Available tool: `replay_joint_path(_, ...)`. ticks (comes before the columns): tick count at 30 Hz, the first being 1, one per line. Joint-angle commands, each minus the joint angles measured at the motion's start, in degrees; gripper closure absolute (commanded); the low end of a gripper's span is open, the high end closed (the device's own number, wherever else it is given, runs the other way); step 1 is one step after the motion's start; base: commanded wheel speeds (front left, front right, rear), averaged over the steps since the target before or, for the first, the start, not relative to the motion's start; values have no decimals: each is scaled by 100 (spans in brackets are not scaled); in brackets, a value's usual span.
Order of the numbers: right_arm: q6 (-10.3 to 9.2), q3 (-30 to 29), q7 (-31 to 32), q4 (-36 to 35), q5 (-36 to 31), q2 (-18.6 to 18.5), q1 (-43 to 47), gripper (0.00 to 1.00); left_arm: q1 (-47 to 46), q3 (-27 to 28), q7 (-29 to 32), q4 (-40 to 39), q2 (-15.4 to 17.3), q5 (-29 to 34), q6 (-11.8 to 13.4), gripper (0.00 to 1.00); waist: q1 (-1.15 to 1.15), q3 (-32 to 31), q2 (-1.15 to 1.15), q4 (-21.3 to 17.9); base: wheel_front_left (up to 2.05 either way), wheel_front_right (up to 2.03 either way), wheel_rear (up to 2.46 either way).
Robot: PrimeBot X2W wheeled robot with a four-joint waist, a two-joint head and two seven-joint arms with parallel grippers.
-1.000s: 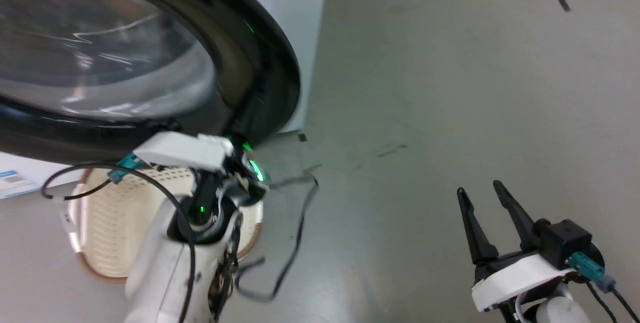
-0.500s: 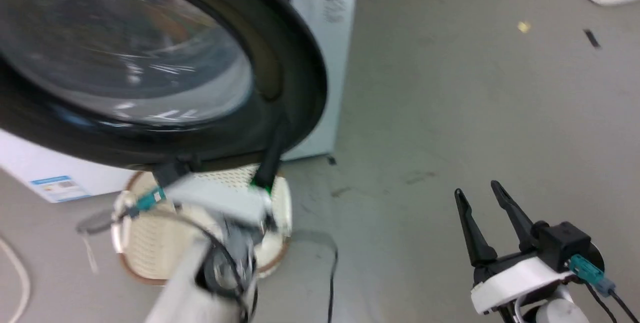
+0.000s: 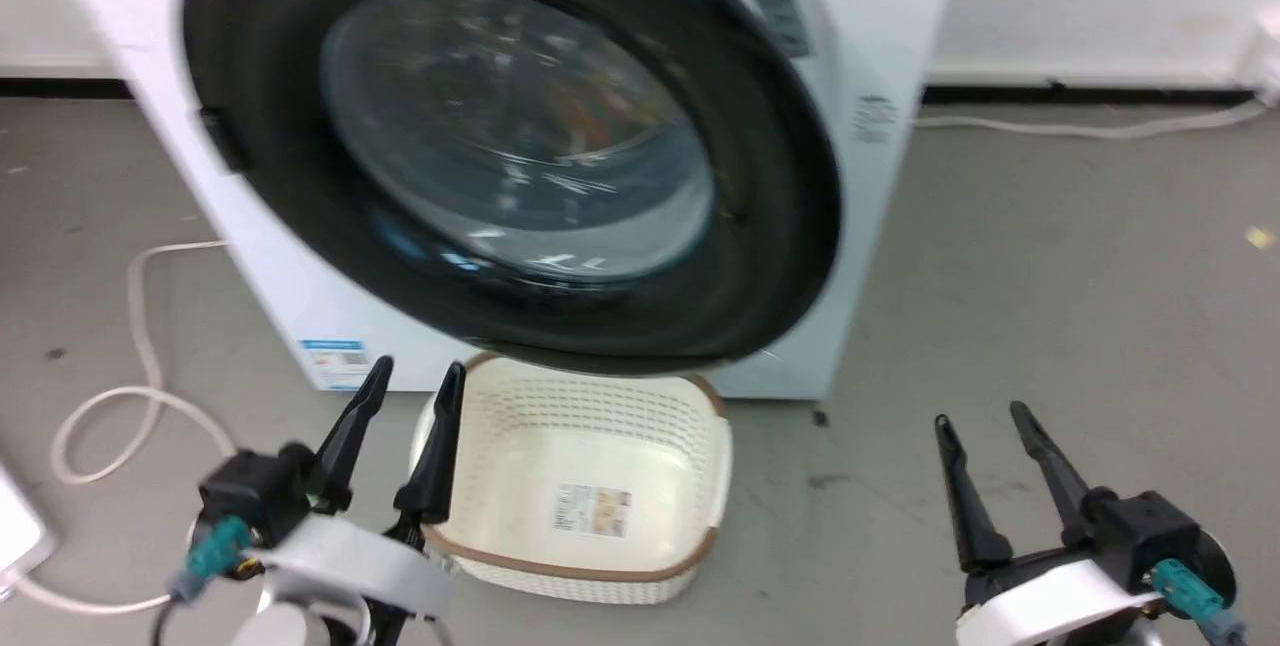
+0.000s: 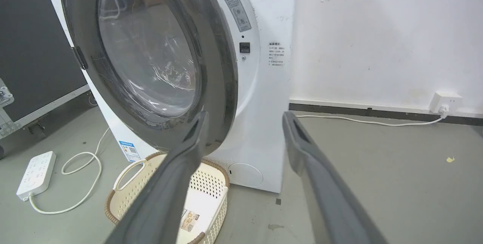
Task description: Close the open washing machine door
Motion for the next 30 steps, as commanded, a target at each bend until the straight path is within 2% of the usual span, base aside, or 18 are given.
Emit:
replay_joint_path(1, 5, 41, -25, -36, -58, -27, 74, 0, 130, 114, -24, -62, -105, 249, 24, 0, 1, -170, 0, 265, 0, 0, 0)
replay_joint_path(6, 5, 109, -25, -52, -110, -16, 151, 0, 612, 563, -25, -249, -490, 1462, 125, 0, 1, -237, 0, 434, 0, 0, 0)
replay_joint_path(9, 5, 175, -25, 4, -155, -10, 182, 0, 829, 722, -25, -445, -725, 1861, 169, 0, 1, -237, 0, 511, 0, 0, 0)
replay_joint_path(13, 5, 203, -25, 88, -201, -7, 202, 0, 1048, 755, -25, -590, -846, 2317, 196, 0, 1, -201, 0, 591, 0, 0, 0)
replay_joint_path(14, 5, 206, -25, 130, -201, -7, 201, 35, 1082, 770, -25, -607, -878, 2368, 207, 0, 1, -184, 0, 610, 0, 0, 0)
replay_joint_path(15, 5, 213, -25, 141, -221, -12, 186, 100, 1111, 786, -25, -619, -905, 2413, 218, 0, 1, -162, 0, 629, 0, 0, 0)
replay_joint_path(23, 5, 517, -25, 56, -358, -281, -322, 100, 993, 808, -26, -669, -1011, 2650, 233, 0, 1, 319, 0, 911, 0, 0, 0)
replay_joint_path(30, 5, 886, -25, 448, -150, -942, -1388, 100, 676, 690, -26, -671, -1087, 2687, 200, 0, 1, 914, 0, 1278, 0, 0, 0)
